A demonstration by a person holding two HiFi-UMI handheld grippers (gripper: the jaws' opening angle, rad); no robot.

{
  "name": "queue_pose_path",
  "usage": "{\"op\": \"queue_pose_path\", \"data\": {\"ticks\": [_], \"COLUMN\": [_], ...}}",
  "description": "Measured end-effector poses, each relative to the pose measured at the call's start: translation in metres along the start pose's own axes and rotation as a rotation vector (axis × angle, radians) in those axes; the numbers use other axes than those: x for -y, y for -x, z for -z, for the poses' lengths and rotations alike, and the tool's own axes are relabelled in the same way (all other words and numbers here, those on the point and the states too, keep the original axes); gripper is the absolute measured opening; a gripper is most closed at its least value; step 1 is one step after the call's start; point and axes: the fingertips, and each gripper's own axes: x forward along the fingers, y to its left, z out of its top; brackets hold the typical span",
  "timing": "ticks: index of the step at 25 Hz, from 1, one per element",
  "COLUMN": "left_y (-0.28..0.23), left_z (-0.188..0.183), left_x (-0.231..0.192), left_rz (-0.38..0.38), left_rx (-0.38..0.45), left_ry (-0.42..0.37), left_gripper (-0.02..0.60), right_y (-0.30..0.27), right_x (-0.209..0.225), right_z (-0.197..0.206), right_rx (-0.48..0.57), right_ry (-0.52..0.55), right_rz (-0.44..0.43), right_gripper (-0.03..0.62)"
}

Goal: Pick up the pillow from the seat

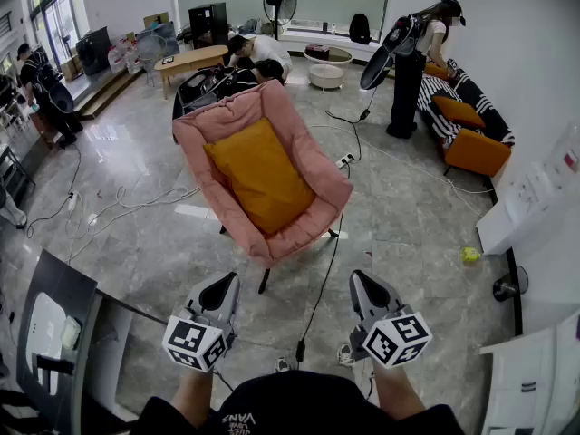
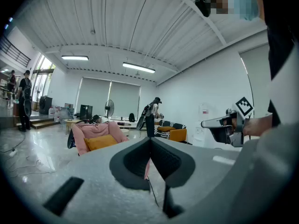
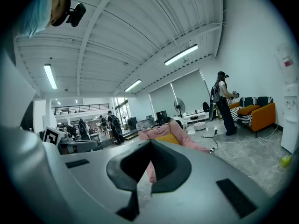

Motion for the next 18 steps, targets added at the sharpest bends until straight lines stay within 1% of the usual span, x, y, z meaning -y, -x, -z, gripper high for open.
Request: {"op": "queue_pose_path", "data": {"ticks": [6, 9, 12, 14, 15, 16, 17, 18], "left_y": [-0.003, -0.007, -0.014, -0.017, -0.018, -0.02, -0.022, -0.024], "left_z": [0.0, 0.005, 0.013, 0.017, 0.018, 0.021, 0.023, 0.025], "left_x": [-0.003, 0.002, 0.005, 0.006, 0.007, 0.007, 0.008, 0.008], "left_rz": [0.01, 0.054, 0.084, 0.105, 0.118, 0.129, 0.139, 0.145], "left_rx": [-0.004, -0.012, -0.039, -0.049, -0.053, -0.058, -0.065, -0.071], "left_ry": [0.001, 0.016, 0.02, 0.024, 0.031, 0.038, 0.042, 0.045], "left_gripper": [0.018, 0.02, 0.022, 0.039, 0.1, 0.21, 0.264, 0.264], "right_y": [-0.004, -0.006, -0.009, -0.011, -0.012, -0.013, -0.015, -0.017], "right_x": [-0.001, 0.0, 0.006, 0.007, 0.006, 0.004, 0.002, 0.0], "right_z": [-0.001, -0.001, 0.0, 0.002, 0.003, 0.004, 0.006, 0.008], "right_rx": [-0.004, 0.008, 0.021, 0.018, 0.015, 0.01, 0.004, -0.003], "right_ry": [0.007, 0.006, -0.005, -0.015, -0.017, -0.018, -0.021, -0.026], "right_rz": [0.001, 0.0, 0.035, 0.04, 0.036, 0.028, 0.017, 0.007], "right_gripper": [0.003, 0.003, 0.005, 0.005, 0.005, 0.005, 0.005, 0.011]}}
